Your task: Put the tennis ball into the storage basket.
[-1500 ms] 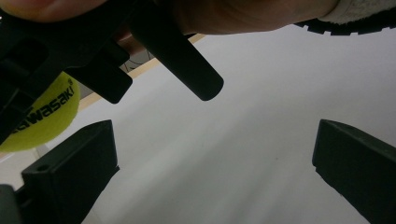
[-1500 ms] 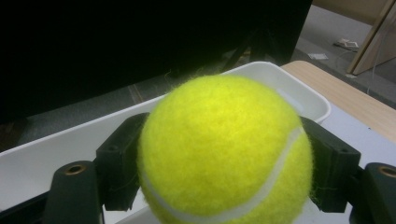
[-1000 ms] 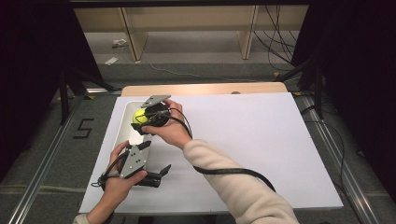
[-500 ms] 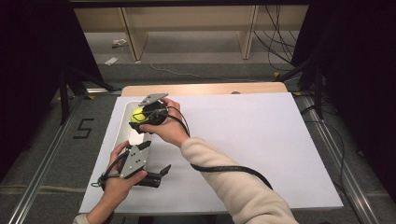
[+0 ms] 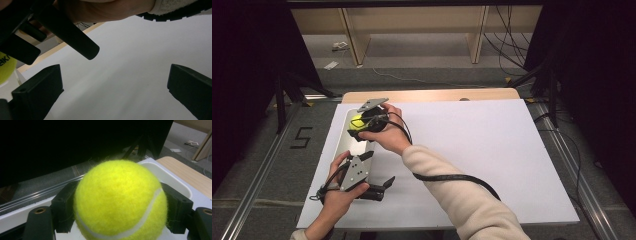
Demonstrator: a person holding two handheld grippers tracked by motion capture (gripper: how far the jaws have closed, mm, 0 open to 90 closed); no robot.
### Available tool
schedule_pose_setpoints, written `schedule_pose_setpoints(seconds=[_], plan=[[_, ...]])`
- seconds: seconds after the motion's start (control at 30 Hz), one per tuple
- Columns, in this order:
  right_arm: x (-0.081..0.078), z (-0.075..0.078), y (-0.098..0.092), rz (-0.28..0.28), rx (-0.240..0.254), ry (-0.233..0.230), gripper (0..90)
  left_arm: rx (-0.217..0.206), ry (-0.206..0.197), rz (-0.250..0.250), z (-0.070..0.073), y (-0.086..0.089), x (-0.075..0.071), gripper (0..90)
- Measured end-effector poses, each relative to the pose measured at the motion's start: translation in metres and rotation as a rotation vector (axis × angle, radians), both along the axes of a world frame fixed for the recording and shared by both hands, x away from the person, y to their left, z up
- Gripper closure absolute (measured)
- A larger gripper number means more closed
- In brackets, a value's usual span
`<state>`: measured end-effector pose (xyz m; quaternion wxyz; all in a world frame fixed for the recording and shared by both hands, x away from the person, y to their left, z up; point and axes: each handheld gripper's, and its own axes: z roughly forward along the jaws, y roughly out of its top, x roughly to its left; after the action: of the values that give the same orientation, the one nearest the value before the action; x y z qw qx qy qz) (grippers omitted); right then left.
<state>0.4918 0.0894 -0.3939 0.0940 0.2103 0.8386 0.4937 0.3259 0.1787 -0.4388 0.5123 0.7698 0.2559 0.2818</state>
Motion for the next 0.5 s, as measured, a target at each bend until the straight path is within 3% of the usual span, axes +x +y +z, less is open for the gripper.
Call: schedule_pose_setpoints(seconds=[0.5], plan=[[0.0036, -0.0047, 0.0079, 0.013, -0.014, 0.013, 26.4, 0.000, -0.001, -0.001, 0.0001, -0.0001, -0.0002, 0.0]])
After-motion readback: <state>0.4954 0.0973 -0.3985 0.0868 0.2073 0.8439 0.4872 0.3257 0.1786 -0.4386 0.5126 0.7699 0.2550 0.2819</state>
